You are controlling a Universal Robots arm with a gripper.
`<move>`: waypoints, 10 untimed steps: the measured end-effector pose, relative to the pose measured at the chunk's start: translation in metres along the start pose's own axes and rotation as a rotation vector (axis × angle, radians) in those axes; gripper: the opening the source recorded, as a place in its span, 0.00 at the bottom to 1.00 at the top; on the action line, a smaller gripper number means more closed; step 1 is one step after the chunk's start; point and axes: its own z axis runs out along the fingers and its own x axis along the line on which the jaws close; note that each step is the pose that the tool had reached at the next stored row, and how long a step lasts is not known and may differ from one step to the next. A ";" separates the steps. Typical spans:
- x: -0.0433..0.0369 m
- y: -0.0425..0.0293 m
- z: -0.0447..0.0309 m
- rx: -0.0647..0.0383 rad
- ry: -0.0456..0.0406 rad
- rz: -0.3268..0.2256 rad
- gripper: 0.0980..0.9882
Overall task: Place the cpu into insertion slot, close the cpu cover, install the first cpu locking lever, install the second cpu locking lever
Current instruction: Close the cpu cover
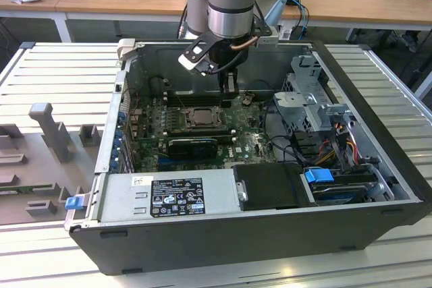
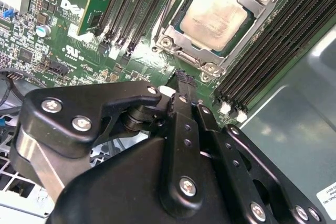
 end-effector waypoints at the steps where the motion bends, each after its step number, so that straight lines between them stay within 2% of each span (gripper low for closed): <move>1: 0.0000 -0.0003 0.0000 0.000 0.0000 0.000 0.01; 10: 0.0000 -0.0047 -0.0001 0.000 0.0000 0.000 0.01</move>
